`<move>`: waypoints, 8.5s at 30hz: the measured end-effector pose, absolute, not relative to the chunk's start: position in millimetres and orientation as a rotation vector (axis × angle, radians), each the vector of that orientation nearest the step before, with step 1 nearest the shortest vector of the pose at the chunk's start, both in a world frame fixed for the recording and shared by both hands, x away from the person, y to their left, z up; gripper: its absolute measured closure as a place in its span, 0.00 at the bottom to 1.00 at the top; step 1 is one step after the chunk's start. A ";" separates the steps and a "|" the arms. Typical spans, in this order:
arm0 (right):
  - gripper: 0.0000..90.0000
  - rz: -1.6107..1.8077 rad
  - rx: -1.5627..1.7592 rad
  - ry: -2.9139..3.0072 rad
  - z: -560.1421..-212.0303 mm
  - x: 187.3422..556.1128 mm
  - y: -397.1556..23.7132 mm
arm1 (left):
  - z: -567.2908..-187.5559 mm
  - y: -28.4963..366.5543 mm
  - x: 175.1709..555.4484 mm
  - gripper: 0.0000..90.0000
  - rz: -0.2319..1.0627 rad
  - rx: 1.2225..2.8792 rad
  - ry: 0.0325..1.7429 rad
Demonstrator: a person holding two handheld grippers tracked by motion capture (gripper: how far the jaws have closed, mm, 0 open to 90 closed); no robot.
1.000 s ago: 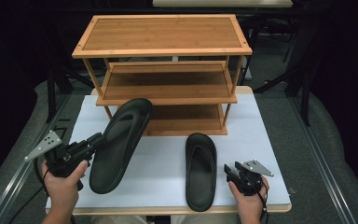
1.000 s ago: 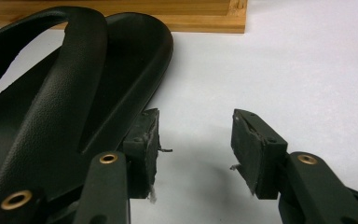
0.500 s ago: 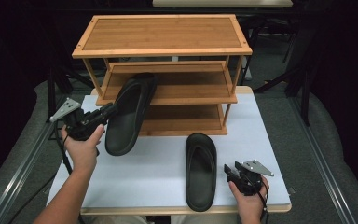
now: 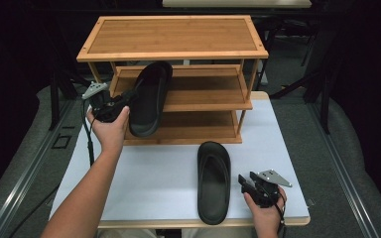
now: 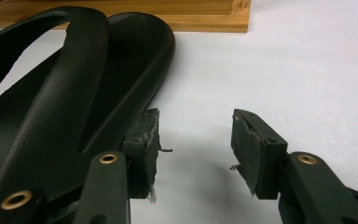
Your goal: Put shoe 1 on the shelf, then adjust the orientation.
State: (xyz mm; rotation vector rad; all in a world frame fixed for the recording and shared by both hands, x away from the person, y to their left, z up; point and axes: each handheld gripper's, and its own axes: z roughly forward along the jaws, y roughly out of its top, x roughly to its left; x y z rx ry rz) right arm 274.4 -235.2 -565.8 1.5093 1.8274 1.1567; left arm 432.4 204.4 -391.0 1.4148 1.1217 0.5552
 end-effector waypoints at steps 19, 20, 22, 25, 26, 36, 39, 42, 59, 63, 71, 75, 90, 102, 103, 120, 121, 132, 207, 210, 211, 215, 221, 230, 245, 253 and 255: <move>0.57 1.182 1.509 1.812 -564.9 274.4 -236.4 | -391.2 182.7 462.0 0.81 0.572 1.421 1.224; 0.57 1.178 1.510 1.820 -564.3 274.0 -236.1 | -391.1 181.8 462.5 0.81 0.575 1.417 1.226; 0.57 1.177 1.509 1.821 -564.2 273.9 -235.9 | -390.1 180.9 462.6 0.81 0.579 1.425 1.233; 0.57 1.196 1.498 1.802 -564.5 274.0 -235.3 | -389.0 179.5 463.6 0.81 0.588 1.442 1.237; 0.57 1.188 1.505 1.809 -563.9 273.8 -235.7 | -389.6 180.0 464.5 0.80 0.577 1.438 1.247; 0.56 1.180 1.492 1.806 -563.0 273.3 -234.6 | -390.2 184.1 456.6 0.75 0.552 1.432 1.193; 0.56 1.187 1.482 1.799 -562.4 272.4 -234.2 | -387.3 189.9 450.6 0.72 0.538 1.413 1.176; 0.58 1.210 1.466 1.791 -561.3 272.2 -233.4 | -383.7 195.7 441.1 0.70 0.546 1.410 1.154; 0.61 1.197 1.359 1.863 -550.3 261.9 -212.7 | -397.7 245.5 382.2 0.66 0.505 1.464 1.075; 0.57 1.202 1.344 1.837 -548.7 260.1 -208.8 | -409.2 250.9 369.8 0.63 0.483 1.517 1.060; 0.66 1.241 1.312 1.856 -546.9 257.2 -204.1 | -433.0 262.5 343.1 0.59 0.489 1.541 1.034; 0.67 1.247 1.327 1.871 -542.8 254.8 -202.0 | -453.9 265.5 327.4 0.59 0.487 1.534 1.022; 0.62 1.260 1.338 1.926 -541.4 244.9 -187.0 | -507.6 265.5 294.1 0.61 0.439 1.615 1.009; 0.81 1.151 1.362 1.965 -546.5 253.0 -182.8 | -517.4 268.7 294.1 0.61 0.421 1.626 1.036; 0.82 1.135 1.364 1.951 -546.4 255.0 -183.6 | -518.2 268.4 294.5 0.61 0.419 1.624 1.035; 0.78 1.161 1.414 1.972 -553.2 259.9 -193.8 | -522.3 273.9 298.4 0.60 0.409 1.618 1.063; 0.78 1.155 1.406 1.978 -554.0 260.6 -193.2 | -522.3 273.9 298.4 0.60 0.409 1.618 1.063; 0.83 1.113 1.400 1.971 -553.3 262.8 -191.5 | -522.5 274.4 300.4 0.59 0.408 1.626 1.063; 0.93 1.354 1.325 1.750 -497.1 239.5 -209.0 | -524.3 284.5 301.6 0.59 0.405 1.589 1.101; 0.93 1.377 1.318 1.728 -493.1 238.8 -211.1 | -523.8 285.6 301.3 0.59 0.407 1.590 1.100; 0.93 1.377 1.318 1.728 -493.1 238.8 -211.1 | -523.8 285.6 301.3 0.59 0.407 1.590 1.100; 0.93 1.382 1.317 1.709 -489.0 237.7 -211.9 | -523.8 286.0 301.3 0.59 0.407 1.588 1.101; 0.93 1.400 1.304 1.679 -482.7 236.0 -214.0 | -524.0 285.6 301.4 0.59 0.406 1.591 1.100; 0.93 1.426 1.280 1.644 -470.6 236.1 -214.3 | -523.9 285.9 301.2 0.59 0.405 1.589 1.102; 0.93 1.438 1.222 1.612 -446.5 251.1 -210.3 | -524.3 285.7 301.5 0.59 0.404 1.589 1.101; 0.93 1.437 1.209 1.590 -428.5 281.7 -202.0 | -524.9 286.9 302.0 0.59 0.405 1.587 1.103; 0.93 1.439 1.219 1.584 -425.2 290.0 -200.7 | -524.8 287.3 302.2 0.59 0.406 1.587 1.104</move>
